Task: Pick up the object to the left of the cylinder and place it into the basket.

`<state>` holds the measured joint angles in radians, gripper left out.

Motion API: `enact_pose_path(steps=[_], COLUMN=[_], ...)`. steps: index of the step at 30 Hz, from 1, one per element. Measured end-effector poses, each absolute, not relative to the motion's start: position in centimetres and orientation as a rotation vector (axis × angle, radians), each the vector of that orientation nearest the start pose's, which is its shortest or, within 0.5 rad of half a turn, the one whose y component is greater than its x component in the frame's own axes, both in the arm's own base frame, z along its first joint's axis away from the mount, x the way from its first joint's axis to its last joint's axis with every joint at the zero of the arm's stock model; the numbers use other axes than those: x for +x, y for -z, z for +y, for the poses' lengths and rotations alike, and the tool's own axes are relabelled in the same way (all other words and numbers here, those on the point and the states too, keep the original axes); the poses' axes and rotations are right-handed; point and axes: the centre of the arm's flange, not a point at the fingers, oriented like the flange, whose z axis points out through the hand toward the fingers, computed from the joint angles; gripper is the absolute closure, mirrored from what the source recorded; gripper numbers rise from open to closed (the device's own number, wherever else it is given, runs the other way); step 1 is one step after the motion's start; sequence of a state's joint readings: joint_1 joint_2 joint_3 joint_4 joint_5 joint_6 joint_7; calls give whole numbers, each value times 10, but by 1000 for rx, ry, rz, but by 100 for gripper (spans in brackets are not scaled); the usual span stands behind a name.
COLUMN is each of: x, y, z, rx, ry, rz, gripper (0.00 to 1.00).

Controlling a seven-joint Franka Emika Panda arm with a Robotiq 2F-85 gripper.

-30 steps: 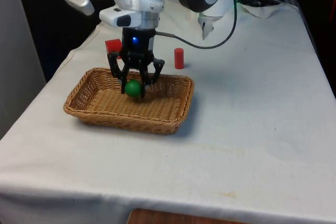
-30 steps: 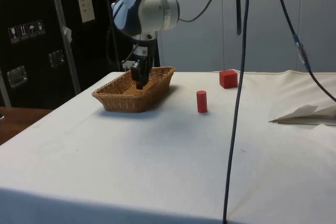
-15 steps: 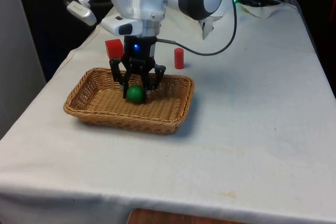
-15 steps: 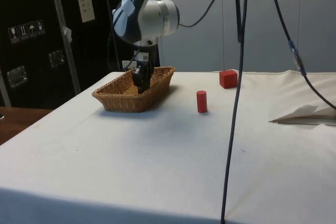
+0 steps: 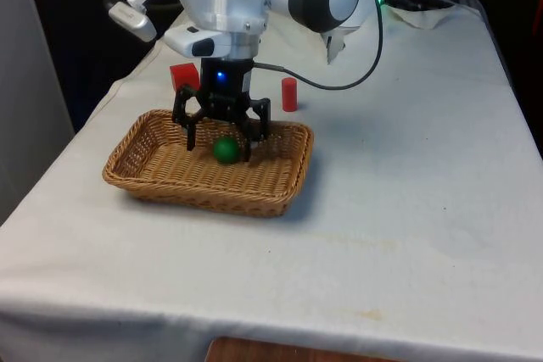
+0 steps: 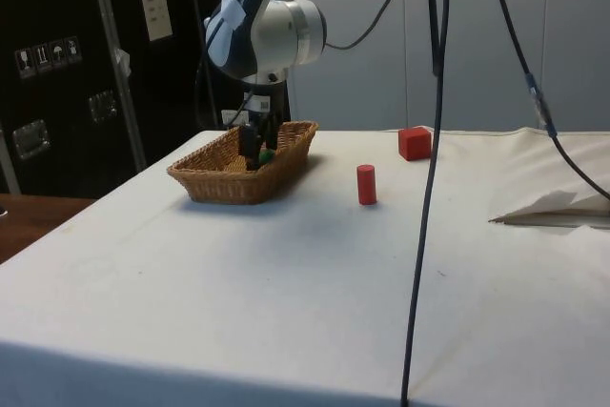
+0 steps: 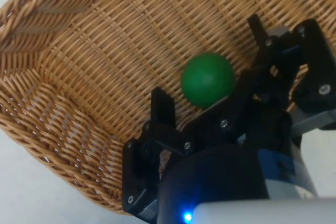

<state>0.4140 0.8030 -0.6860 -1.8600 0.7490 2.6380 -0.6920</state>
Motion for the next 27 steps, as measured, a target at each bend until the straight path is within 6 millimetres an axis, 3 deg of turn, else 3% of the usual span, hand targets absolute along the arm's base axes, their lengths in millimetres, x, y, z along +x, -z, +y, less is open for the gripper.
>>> enact_pose_path(steps=[8,27], x=[629,630], y=[-186,-234], z=[-161,-177], rx=[-3276,-3264], ry=[327,345], rz=[12,27], gripper=[0,0])
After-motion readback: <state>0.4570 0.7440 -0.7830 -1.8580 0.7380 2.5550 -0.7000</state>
